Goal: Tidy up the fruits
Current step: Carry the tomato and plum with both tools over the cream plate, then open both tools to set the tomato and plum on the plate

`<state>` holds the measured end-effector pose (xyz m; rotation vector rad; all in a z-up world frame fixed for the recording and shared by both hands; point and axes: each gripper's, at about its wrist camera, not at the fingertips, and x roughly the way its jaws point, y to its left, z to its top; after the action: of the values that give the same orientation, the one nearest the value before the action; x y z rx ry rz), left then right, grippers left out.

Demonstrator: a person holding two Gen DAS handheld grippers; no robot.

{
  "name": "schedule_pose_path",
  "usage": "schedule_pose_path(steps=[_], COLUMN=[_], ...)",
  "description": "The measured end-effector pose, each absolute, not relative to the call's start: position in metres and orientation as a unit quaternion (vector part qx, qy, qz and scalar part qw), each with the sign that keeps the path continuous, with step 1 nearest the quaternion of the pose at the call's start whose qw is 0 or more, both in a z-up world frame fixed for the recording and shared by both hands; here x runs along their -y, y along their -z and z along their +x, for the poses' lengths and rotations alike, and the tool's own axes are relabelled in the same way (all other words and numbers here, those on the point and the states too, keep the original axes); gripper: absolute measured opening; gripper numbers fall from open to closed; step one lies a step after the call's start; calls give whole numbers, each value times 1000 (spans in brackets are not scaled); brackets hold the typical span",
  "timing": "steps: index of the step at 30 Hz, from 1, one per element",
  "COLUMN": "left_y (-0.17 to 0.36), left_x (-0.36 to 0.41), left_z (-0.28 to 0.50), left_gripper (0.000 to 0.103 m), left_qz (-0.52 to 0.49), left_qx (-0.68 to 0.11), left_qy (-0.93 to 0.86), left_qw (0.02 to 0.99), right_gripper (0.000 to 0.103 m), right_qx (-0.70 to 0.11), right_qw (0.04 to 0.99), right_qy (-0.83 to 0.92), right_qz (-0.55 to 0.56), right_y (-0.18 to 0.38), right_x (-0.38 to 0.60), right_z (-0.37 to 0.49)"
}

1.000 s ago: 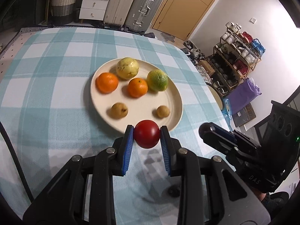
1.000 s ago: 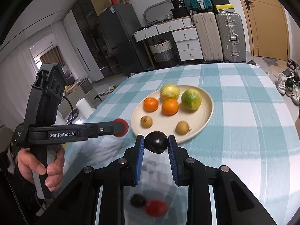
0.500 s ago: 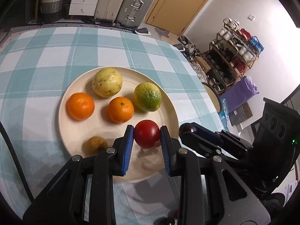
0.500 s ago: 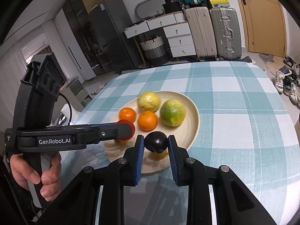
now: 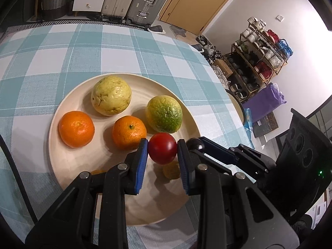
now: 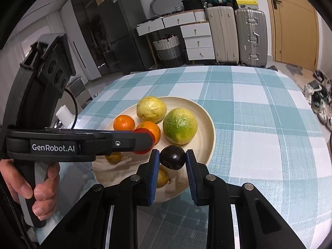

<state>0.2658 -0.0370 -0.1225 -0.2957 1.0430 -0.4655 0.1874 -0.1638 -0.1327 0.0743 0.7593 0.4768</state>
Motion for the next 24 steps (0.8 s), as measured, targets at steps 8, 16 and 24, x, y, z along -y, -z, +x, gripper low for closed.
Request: schedule_pose_path(steps=[8, 16, 24], left_y=[124, 107, 94], left_x=[40, 27, 17], left_z=[273, 264, 244], left_gripper=[26, 43, 45], left_qz=[-147, -174, -174], left_qx=[-492, -468, -459], left_qy=[214, 200, 191], left_qw=[831, 843, 850], right_gripper=[27, 62, 76], right_qx=[-369, -350, -335], right_qw=[902, 913, 921], right_qy=[-222, -207, -195], right_qz=[32, 31, 50], right_y=[134, 126, 115], right_x=[160, 164, 176], right_z=[196, 188, 172])
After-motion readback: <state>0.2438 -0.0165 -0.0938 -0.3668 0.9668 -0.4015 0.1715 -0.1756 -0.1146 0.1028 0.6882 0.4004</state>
